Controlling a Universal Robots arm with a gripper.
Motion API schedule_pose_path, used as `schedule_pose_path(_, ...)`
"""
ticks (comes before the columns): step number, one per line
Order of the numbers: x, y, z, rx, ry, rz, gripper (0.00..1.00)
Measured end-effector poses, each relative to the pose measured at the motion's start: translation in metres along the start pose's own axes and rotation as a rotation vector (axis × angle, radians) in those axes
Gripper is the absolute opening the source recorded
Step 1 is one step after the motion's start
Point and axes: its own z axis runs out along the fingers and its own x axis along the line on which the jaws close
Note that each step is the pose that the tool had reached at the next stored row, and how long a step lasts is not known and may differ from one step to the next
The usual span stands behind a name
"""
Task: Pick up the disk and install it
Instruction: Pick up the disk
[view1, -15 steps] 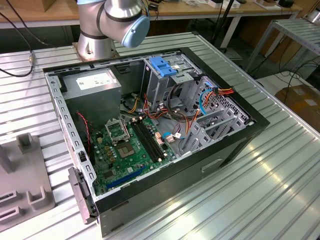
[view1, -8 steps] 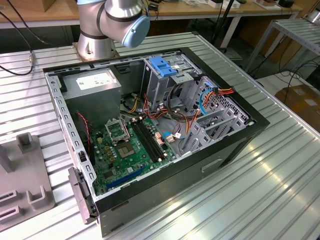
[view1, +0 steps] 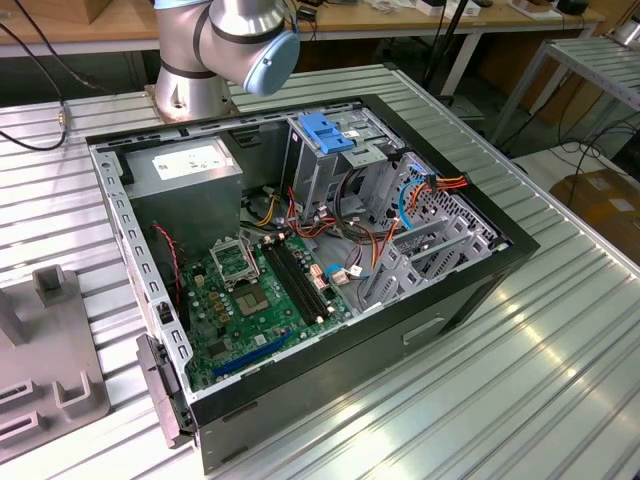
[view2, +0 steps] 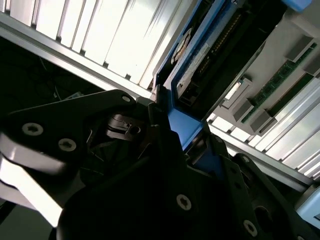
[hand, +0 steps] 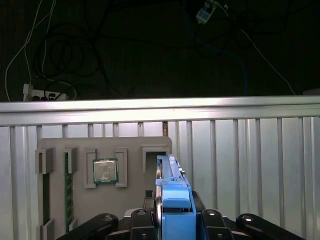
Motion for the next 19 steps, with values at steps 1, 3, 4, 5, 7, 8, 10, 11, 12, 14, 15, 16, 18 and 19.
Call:
schedule_pose_path(1, 0.0, 0.0, 0.0, 0.0, 0.0001, 0.0, 0.37)
schedule_pose_path(3, 0.0, -0.0001, -0.0007, -0.0001, 0.0028, 0.0, 0.37)
schedule_pose_path(4, -0.0001, 0.0, -0.0018, 0.0, 0.0072, 0.0, 0.37)
schedule_pose_path(5, -0.0002, 0.0, -0.0025, 0.0004, 0.011, 0.0, 0.37)
schedule_pose_path(7, -0.0003, 0.0, -0.0037, 0.001, 0.0244, 0.0, 0.37)
schedule_pose_path(8, -0.0003, 0.0, -0.0042, 0.0012, 0.0327, 0.0, 0.37)
schedule_pose_path(10, -0.0004, 0.0, -0.005, 0.0017, 0.0519, 0.0, 0.37)
schedule_pose_path(11, -0.0003, 0.0, -0.0051, 0.0022, 0.059, 0.0, 0.37)
schedule_pose_path(12, -0.0003, 0.0, -0.0051, 0.0022, 0.0609, 0.0, 0.37)
schedule_pose_path(14, -0.0003, 0.0, -0.0051, 0.0023, 0.0624, 0.0, 0.37)
schedule_pose_path(15, -0.0003, 0.0, -0.0052, 0.0023, 0.0625, 0.0, 0.37)
schedule_pose_path(16, -0.0004, 0.0, -0.0058, 0.002, 0.0626, 0.0, 0.37)
schedule_pose_path(18, -0.0006, -0.0001, -0.008, 0.0022, 0.0625, 0.0, 0.37)
schedule_pose_path(19, -0.0006, 0.0, -0.0086, 0.0023, 0.0625, 0.0, 0.37)
